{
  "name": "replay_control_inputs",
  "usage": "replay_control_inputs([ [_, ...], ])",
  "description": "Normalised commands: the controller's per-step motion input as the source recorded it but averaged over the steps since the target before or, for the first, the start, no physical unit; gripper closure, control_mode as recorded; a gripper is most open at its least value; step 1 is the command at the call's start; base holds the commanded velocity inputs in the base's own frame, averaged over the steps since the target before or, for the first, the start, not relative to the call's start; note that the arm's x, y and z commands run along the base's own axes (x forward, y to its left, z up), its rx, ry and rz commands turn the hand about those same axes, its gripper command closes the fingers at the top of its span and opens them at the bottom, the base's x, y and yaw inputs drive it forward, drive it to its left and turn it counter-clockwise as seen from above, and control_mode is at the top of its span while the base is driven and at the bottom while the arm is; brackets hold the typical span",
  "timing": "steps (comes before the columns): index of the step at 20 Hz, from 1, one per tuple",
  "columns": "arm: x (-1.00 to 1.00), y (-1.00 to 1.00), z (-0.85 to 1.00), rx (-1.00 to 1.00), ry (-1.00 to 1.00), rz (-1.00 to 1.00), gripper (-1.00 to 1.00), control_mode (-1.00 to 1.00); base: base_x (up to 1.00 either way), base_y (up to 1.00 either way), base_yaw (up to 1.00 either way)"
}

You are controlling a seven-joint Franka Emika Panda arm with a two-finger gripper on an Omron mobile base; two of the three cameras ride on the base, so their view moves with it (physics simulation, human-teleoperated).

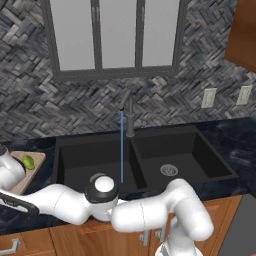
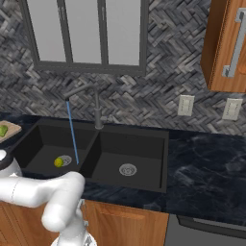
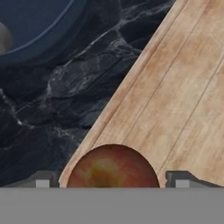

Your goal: Pick the mango, apple, pear from the sink and place them on the cutting board to airdry. Then turn off the sink faucet.

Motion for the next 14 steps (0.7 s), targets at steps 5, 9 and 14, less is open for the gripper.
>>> replay_control_inputs([
  [5,0.01,0.01,0.02,0.0,0.0,0.0,-1.0,-1.0,0.0,0.0,0.0],
  [9,-0.01,-0.17,0.1,0.0,0.0,0.0,-1.0,-1.0,0.0,0.0,0.0],
  [14,-0.01,-0.5,0.17,0.01,-0.08,0.0,-1.0,-1.0,0.0,0.0,0.0],
])
